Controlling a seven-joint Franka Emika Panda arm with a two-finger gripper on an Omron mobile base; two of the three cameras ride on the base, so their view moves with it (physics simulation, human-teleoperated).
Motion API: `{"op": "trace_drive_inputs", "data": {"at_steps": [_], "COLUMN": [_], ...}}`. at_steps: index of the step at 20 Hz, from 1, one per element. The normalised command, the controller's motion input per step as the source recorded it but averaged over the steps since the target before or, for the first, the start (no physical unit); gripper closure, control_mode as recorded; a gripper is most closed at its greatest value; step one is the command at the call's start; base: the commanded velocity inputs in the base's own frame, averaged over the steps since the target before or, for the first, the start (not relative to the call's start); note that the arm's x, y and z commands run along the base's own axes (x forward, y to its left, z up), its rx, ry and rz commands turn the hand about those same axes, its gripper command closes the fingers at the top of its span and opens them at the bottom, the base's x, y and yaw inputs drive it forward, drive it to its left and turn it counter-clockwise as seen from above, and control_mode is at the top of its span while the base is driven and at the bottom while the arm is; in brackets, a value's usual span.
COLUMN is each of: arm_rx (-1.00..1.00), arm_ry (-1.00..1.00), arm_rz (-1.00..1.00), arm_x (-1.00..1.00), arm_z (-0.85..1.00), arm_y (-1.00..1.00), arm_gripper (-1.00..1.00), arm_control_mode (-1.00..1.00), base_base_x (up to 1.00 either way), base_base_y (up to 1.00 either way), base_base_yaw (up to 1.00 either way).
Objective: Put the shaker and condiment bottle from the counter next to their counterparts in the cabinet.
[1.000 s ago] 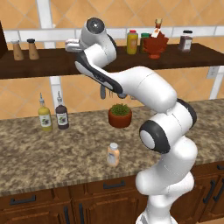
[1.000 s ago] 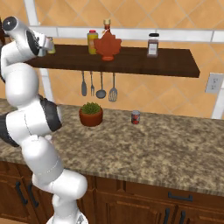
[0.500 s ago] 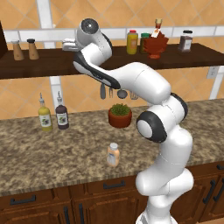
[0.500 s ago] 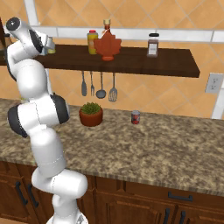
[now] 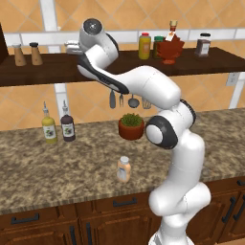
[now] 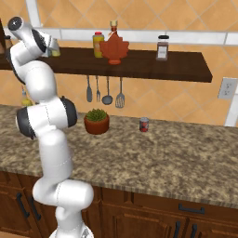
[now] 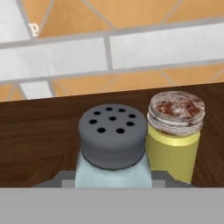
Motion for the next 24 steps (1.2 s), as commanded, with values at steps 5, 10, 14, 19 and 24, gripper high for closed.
{"op": "trace_drive_inputs", "data": {"at_steps": [5,10,14,19,24], "arm_rx": [0.0,0.0,0.0,0.0,0.0], "arm_ry": [0.0,-0.01,-0.13,-0.24,-0.17], "arm_rz": [0.0,0.0,0.0,-0.01,-0.01], "arm_x": [0.0,-0.32,-0.9,-1.0,-1.0], "arm_z": [-0.01,0.0,0.01,-0.17,-0.21], "arm_y": [0.0,-0.05,-0.46,-0.4,-0.47], "arm_gripper": [-1.0,-1.0,-1.0,-1.0,-1.0], "arm_control_mode": [-1.0,-1.0,-1.0,-1.0,-1.0], "base_base_x": [0.0,0.0,0.0,0.0,0.0], "base_base_y": [0.0,0.0,0.0,0.0,0.0], "base_base_yaw": [0.0,0.0,0.0,0.0,0.0]}}
